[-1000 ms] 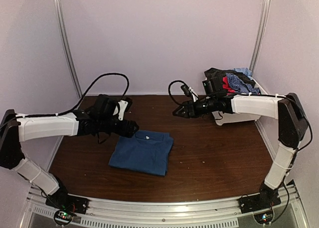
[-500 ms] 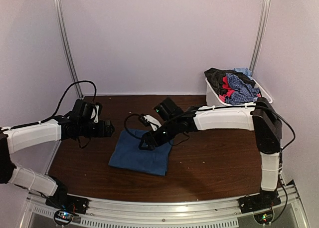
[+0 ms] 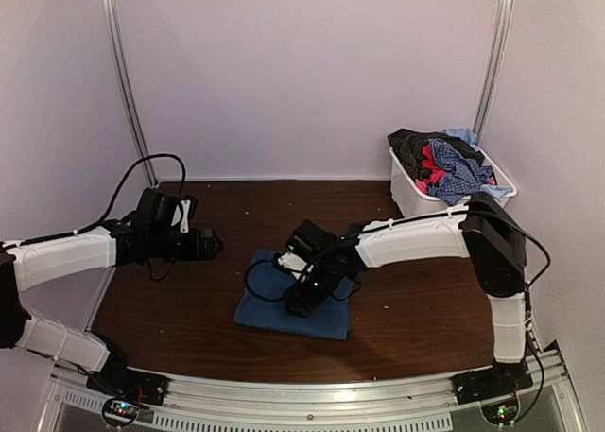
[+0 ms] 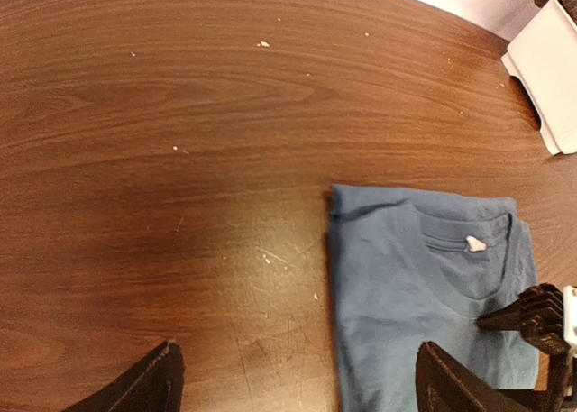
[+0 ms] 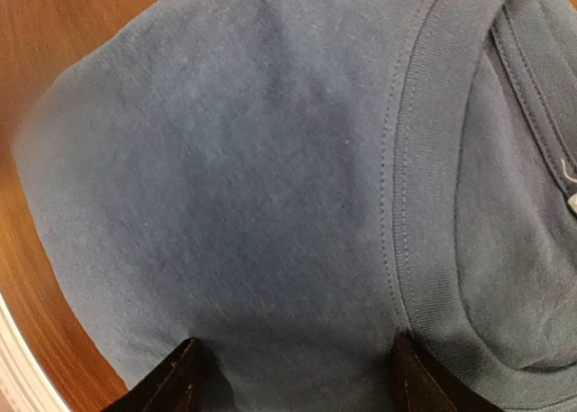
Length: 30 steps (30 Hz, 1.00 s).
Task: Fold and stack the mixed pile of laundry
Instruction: Move the square-folded T-shirt to the corner of the board.
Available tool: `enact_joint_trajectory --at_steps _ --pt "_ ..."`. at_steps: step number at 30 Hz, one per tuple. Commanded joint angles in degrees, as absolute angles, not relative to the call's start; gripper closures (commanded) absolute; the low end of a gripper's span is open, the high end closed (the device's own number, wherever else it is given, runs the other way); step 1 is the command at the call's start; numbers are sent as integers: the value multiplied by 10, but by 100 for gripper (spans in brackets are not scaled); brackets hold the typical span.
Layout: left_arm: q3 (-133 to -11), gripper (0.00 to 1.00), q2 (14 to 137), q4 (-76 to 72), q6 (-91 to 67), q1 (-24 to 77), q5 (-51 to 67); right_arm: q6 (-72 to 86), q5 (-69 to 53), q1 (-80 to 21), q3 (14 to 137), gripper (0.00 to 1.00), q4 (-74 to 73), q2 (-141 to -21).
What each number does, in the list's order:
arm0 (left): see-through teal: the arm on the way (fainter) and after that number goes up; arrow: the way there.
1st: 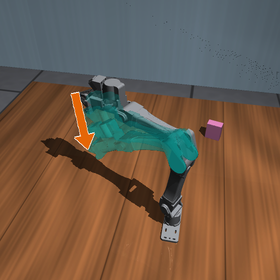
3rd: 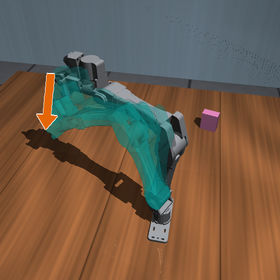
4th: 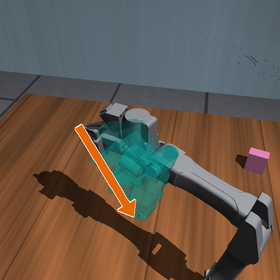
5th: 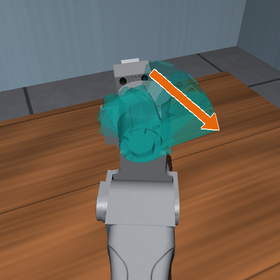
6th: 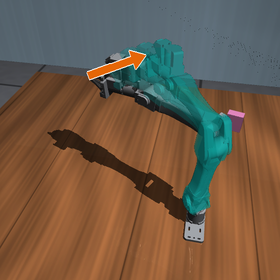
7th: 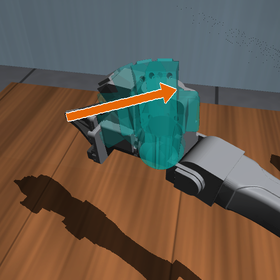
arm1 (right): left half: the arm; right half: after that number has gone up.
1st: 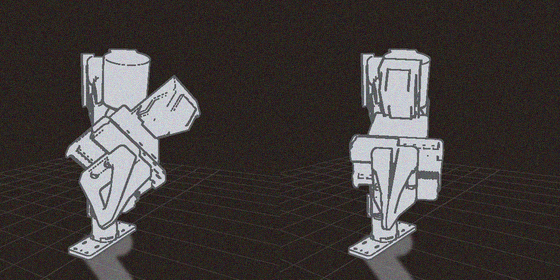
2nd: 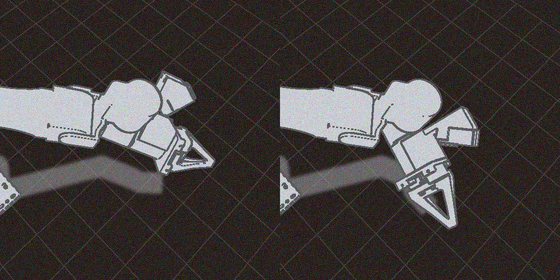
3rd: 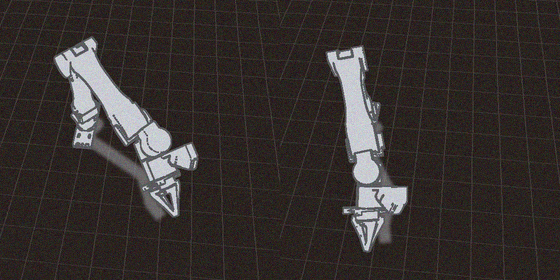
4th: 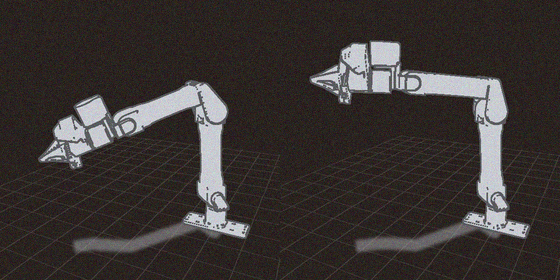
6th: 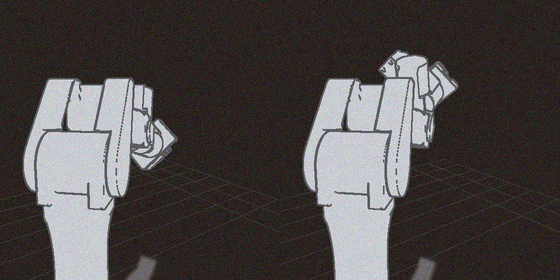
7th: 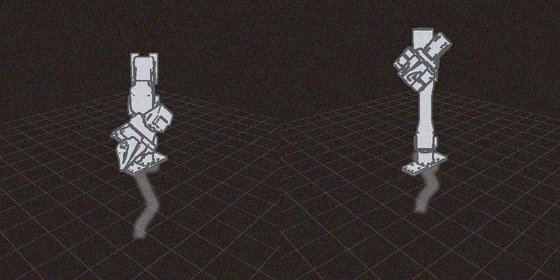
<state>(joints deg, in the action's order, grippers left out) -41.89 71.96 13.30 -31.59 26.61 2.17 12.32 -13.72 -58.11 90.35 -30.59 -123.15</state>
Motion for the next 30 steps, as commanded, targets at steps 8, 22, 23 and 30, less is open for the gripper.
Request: enact_joint_trajectory --at_steps 8,22,23,30 --pt "-434 9 773 68 -294 263 70 56 31 -525 621 26 -454 -946" --pt "-440 9 812 6 -316 263 120 430 -29 -567 682 17 -402 -987" --pt "-440 8 816 4 -317 263 124 441 -26 -570 683 17 -402 -1007" --pt "-438 8 825 -12 -309 263 138 456 -13 -556 590 15 -400 -1014"
